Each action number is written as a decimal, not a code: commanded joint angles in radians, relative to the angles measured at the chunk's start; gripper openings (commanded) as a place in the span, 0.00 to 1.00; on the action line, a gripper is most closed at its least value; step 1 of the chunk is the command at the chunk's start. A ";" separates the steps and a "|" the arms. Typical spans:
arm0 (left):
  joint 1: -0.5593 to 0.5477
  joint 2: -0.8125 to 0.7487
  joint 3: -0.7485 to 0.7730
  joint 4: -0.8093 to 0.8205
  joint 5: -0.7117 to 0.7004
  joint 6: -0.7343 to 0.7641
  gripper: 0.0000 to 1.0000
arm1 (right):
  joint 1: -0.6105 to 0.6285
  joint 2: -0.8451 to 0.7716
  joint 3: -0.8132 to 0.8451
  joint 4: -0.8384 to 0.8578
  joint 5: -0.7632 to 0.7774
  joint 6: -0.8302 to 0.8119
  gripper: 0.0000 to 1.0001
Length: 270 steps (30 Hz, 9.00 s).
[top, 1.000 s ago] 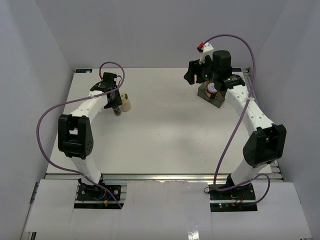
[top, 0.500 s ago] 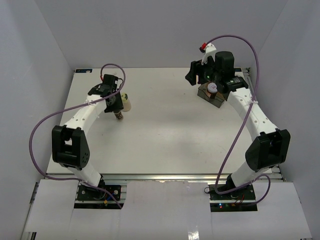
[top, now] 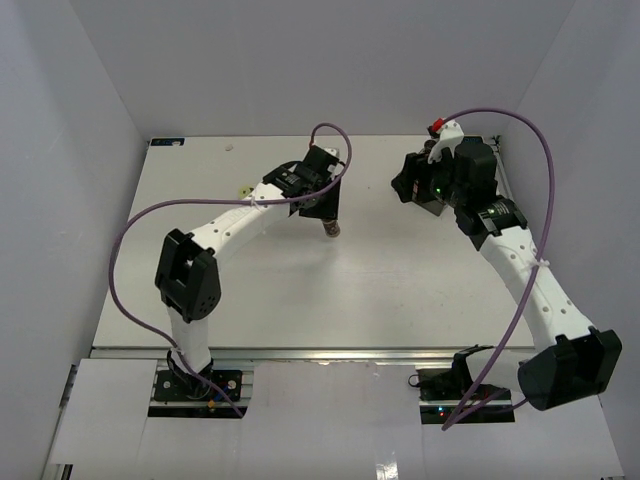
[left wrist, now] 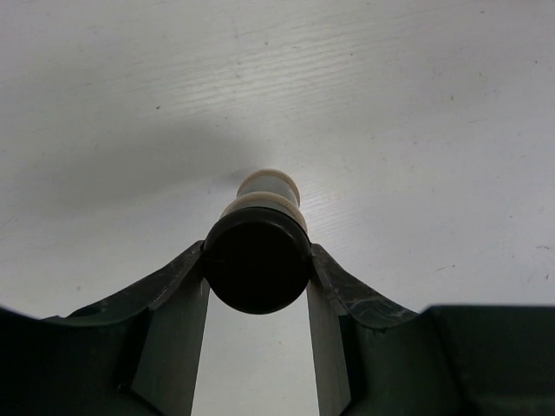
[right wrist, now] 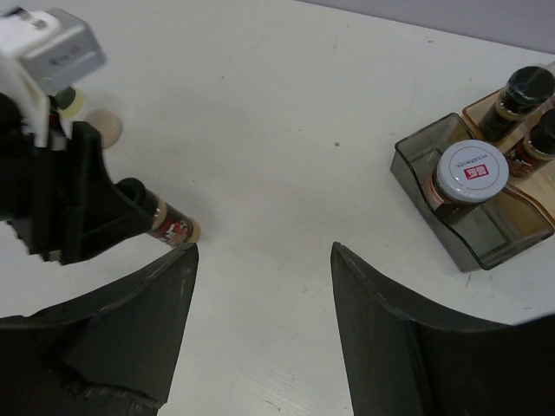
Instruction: Organize the condiment bottles
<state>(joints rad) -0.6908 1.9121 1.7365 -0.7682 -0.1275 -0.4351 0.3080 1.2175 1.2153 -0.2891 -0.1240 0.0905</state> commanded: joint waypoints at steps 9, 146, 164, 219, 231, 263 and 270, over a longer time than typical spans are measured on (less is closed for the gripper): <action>-0.100 0.182 0.197 -0.085 -0.084 -0.058 0.00 | -0.003 -0.119 -0.068 0.052 0.106 0.014 0.70; 0.369 -0.960 -0.955 0.183 0.108 0.062 0.98 | -0.359 0.890 0.602 0.077 0.304 -0.049 0.10; 0.367 -0.955 -0.953 0.182 0.103 0.061 0.98 | -0.353 0.857 0.490 0.098 0.302 -0.017 0.17; 0.456 -0.088 -0.131 0.135 -0.043 0.141 0.93 | -0.168 0.168 0.048 0.049 0.045 -0.011 0.77; 0.456 0.056 -0.088 0.125 -0.096 0.138 0.87 | -0.164 0.128 0.026 0.080 0.050 -0.019 0.77; -0.169 0.106 -0.045 0.098 -0.129 -0.002 0.05 | -0.141 -0.075 -0.058 -0.031 0.064 0.015 0.77; -0.247 0.147 0.005 0.058 -0.153 -0.021 0.59 | -0.141 -0.107 -0.063 -0.049 0.078 0.020 0.77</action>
<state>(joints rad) -0.9354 2.0565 1.6917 -0.6810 -0.2526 -0.4245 0.1642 1.1363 1.1610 -0.3403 -0.0632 0.0999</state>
